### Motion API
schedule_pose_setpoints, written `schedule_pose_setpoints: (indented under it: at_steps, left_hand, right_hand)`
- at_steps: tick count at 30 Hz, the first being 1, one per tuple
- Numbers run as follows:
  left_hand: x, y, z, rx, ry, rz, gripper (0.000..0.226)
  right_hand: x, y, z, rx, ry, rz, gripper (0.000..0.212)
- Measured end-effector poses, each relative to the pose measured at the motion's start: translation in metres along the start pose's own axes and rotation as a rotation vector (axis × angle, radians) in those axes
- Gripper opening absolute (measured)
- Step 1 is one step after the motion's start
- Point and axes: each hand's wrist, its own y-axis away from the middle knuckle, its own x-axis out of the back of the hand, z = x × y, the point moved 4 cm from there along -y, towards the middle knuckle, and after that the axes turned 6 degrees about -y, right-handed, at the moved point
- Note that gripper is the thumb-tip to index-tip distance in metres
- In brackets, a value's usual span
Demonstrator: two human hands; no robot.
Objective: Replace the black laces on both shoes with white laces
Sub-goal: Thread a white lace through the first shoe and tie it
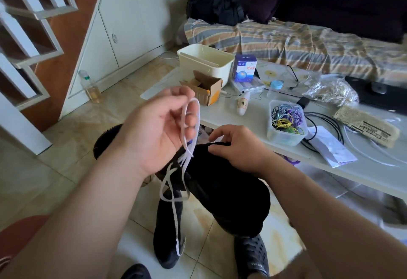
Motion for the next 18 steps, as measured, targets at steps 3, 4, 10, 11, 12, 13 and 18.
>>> schedule_pose_setpoints:
  at_steps: [3, 4, 10, 11, 12, 13, 18]
  left_hand:
    - [0.008, 0.001, 0.006, -0.125, -0.013, 0.01, 0.061]
    - [0.014, 0.001, 0.004, -0.2, -0.183, 0.062, 0.064]
    - [0.035, -0.002, -0.009, -0.648, -1.458, 0.391, 0.021]
    - [0.035, -0.005, -0.013, -0.662, -1.531, 0.376, 0.032]
    - [0.034, -0.007, -0.014, -0.647, -1.531, 0.351, 0.036]
    - [0.033, -0.008, -0.015, -0.599, -1.477, 0.309, 0.036]
    - [0.028, -0.007, -0.022, -0.227, -1.086, 0.199, 0.03]
  right_hand:
    - [0.002, -0.002, 0.003, -0.033, -0.12, 0.02, 0.01]
    - [0.002, -0.003, 0.004, -0.045, -0.15, 0.021, 0.009]
    - [0.002, -0.003, 0.006, -0.114, -0.259, -0.003, 0.005]
    - [0.002, -0.002, 0.007, -0.135, -0.296, -0.014, 0.004]
    - [0.001, -0.002, 0.008, -0.163, -0.354, -0.031, 0.004]
    - [-0.001, -0.001, 0.009, -0.202, -0.433, -0.054, 0.007]
    - [-0.007, 0.002, 0.015, -0.342, -0.734, -0.147, 0.02]
